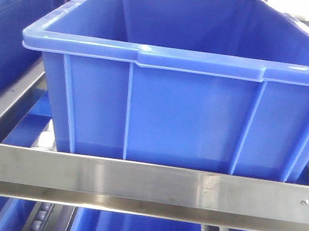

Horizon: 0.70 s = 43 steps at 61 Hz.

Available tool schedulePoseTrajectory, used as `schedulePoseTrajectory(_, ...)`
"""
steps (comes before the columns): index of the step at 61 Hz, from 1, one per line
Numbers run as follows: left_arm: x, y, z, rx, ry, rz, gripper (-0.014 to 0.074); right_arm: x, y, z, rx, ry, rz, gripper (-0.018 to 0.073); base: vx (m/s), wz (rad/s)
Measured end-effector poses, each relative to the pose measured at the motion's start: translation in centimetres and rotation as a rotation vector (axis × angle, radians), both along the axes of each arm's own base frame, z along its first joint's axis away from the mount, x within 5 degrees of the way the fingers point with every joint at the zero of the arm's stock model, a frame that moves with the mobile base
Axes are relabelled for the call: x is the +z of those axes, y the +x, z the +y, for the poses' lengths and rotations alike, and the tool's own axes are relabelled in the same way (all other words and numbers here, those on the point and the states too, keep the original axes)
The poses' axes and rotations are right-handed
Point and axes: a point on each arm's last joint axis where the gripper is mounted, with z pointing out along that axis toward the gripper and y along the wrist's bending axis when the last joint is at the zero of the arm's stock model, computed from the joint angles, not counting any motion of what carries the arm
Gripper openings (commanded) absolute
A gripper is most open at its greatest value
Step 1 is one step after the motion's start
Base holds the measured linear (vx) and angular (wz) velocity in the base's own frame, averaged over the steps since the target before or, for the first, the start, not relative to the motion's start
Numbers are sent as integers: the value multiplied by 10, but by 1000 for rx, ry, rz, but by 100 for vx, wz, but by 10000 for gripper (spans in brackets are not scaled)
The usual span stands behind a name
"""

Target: Pick red cube and place on left shelf

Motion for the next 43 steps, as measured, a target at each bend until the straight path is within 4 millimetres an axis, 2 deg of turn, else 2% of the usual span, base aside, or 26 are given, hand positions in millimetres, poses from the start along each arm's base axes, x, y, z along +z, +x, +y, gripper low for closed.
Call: schedulePoseTrajectory(43,0,0,0,0,0,0,106,1,0,1,6,-3,-9,58,0,0)
